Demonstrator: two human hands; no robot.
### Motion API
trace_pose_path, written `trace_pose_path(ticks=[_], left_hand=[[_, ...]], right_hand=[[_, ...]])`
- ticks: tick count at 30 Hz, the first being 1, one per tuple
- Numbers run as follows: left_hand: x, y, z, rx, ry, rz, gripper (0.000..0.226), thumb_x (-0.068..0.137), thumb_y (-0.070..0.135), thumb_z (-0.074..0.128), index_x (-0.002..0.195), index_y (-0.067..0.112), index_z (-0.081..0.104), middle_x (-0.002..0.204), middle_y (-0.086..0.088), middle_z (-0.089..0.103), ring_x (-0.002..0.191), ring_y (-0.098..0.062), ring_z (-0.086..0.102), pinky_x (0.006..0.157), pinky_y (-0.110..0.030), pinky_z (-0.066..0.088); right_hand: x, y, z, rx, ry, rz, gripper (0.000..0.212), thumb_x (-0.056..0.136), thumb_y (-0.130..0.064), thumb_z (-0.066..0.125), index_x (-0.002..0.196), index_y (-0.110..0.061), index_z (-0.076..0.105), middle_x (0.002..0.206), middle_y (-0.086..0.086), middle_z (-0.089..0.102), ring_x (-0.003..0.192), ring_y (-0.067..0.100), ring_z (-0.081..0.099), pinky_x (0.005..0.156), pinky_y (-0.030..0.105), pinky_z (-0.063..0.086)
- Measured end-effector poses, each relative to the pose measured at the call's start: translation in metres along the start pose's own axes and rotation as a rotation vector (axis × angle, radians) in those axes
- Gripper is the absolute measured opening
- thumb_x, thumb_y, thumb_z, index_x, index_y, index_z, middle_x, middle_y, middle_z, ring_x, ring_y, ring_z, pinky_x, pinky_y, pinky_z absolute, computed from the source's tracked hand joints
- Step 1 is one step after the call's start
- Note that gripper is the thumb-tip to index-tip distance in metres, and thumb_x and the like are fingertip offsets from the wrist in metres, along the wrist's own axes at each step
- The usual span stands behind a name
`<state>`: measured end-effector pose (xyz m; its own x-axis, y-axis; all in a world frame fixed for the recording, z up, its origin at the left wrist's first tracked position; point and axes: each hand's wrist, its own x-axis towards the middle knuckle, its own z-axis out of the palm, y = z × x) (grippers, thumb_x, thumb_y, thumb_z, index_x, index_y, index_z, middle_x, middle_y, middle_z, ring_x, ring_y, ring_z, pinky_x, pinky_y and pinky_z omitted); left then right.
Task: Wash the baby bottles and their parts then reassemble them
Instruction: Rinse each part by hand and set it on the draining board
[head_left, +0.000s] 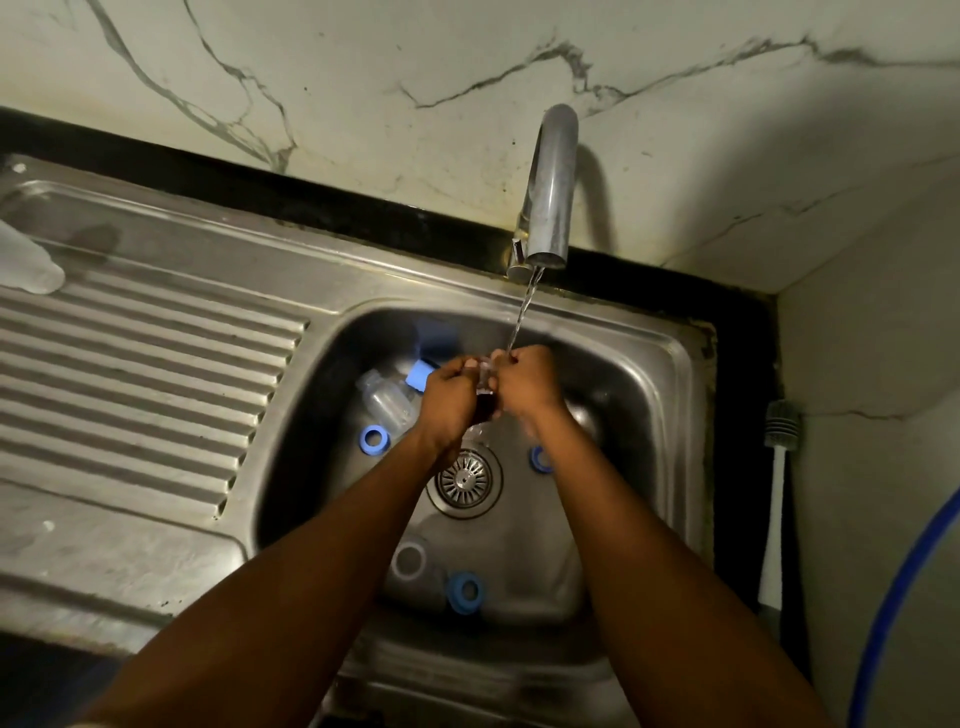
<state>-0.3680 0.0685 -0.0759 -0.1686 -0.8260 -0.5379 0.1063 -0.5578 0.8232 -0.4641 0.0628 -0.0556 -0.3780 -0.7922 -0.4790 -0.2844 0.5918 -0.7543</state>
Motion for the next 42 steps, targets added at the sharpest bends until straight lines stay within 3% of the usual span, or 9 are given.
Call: trace_pose_path(ticks=[5, 11, 13, 17, 22, 27, 33, 38, 42], left_hand=[[0.000, 0.002, 0.000, -0.065, 0.071, -0.019, 0.015, 0.096, -0.005, 0.052, 0.095, -0.005, 0.066, 0.067, -0.011, 0.064, 0.056, -0.019, 0.061, 0.055, -0.026, 0.054], [0.005, 0.010, 0.001, -0.182, 0.091, -0.199, 0.010, 0.098, 0.010, 0.056, 0.093, 0.007, 0.065, 0.065, -0.003, 0.055, 0.045, -0.009, 0.044, 0.041, -0.021, 0.038], [0.004, 0.013, 0.003, -0.201, 0.032, -0.229, 0.017, 0.100, 0.016, 0.053, 0.091, 0.013, 0.067, 0.070, 0.000, 0.059, 0.048, -0.006, 0.044, 0.045, -0.021, 0.036], [-0.003, 0.020, -0.003, -0.111, -0.090, -0.180, 0.028, 0.105, 0.027, 0.047, 0.097, 0.016, 0.072, 0.081, 0.000, 0.070, 0.067, -0.009, 0.055, 0.064, -0.026, 0.044], [-0.010, 0.022, -0.007, -0.161, -0.148, -0.053, 0.021, 0.102, 0.012, 0.050, 0.109, 0.005, 0.069, 0.102, -0.011, 0.072, 0.089, -0.019, 0.066, 0.081, -0.031, 0.053], [-0.016, 0.021, -0.006, -0.115, -0.068, 0.046, 0.025, 0.092, -0.009, 0.058, 0.110, 0.005, 0.068, 0.102, -0.014, 0.072, 0.093, -0.025, 0.069, 0.074, -0.033, 0.058], [-0.020, 0.038, 0.002, -0.158, 0.029, 0.137, 0.015, 0.097, 0.003, 0.060, 0.108, -0.001, 0.069, 0.100, -0.017, 0.075, 0.091, -0.025, 0.073, 0.069, -0.023, 0.057], [-0.026, 0.042, -0.007, -0.209, 0.021, 0.127, 0.029, 0.094, -0.006, 0.060, 0.122, -0.001, 0.061, 0.109, -0.021, 0.069, 0.096, -0.028, 0.069, 0.080, -0.030, 0.059], [-0.037, 0.042, -0.011, -0.187, -0.008, 0.112, 0.028, 0.095, -0.003, 0.058, 0.123, -0.003, 0.061, 0.112, -0.021, 0.070, 0.099, -0.029, 0.069, 0.084, -0.032, 0.060]], right_hand=[[-0.010, -0.016, -0.013, 0.135, -0.116, 0.008, 0.011, 0.094, 0.002, 0.055, 0.093, -0.004, 0.064, 0.067, 0.009, 0.058, 0.055, 0.018, 0.051, 0.052, 0.032, 0.045], [-0.017, 0.003, -0.018, 0.031, -0.149, -0.231, 0.035, 0.083, 0.011, 0.065, 0.109, -0.010, 0.067, 0.101, 0.015, 0.072, 0.084, 0.025, 0.070, 0.081, 0.047, 0.060], [-0.013, 0.014, -0.016, -0.001, -0.043, -0.309, 0.038, 0.079, 0.003, 0.075, 0.114, -0.013, 0.071, 0.106, 0.011, 0.072, 0.094, 0.023, 0.070, 0.087, 0.043, 0.058], [-0.012, 0.026, -0.015, 0.059, 0.032, -0.357, 0.015, 0.088, -0.018, 0.075, 0.103, -0.017, 0.076, 0.095, -0.001, 0.077, 0.089, 0.013, 0.072, 0.085, 0.044, 0.059], [-0.022, 0.027, -0.019, 0.666, -0.173, -0.090, 0.014, 0.091, -0.002, 0.067, 0.101, -0.010, 0.069, 0.096, 0.005, 0.074, 0.091, 0.019, 0.069, 0.087, 0.033, 0.057], [-0.034, 0.027, -0.018, 0.508, -0.206, -0.139, 0.026, 0.092, 0.007, 0.062, 0.100, -0.017, 0.064, 0.098, 0.004, 0.070, 0.093, 0.019, 0.066, 0.087, 0.035, 0.055], [-0.039, 0.016, -0.014, 0.571, -0.017, -0.283, 0.025, 0.095, -0.010, 0.066, 0.120, -0.010, 0.069, 0.114, 0.003, 0.074, 0.107, 0.014, 0.069, 0.097, 0.031, 0.054], [-0.040, 0.008, -0.029, 0.821, -0.160, -0.102, 0.036, 0.092, 0.003, 0.063, 0.126, -0.011, 0.061, 0.108, 0.013, 0.070, 0.086, 0.019, 0.066, 0.081, 0.033, 0.054], [-0.042, 0.004, -0.034, 0.717, -0.204, -0.145, 0.027, 0.094, 0.000, 0.063, 0.115, -0.016, 0.066, 0.106, 0.004, 0.073, 0.095, 0.018, 0.069, 0.093, 0.040, 0.055]])
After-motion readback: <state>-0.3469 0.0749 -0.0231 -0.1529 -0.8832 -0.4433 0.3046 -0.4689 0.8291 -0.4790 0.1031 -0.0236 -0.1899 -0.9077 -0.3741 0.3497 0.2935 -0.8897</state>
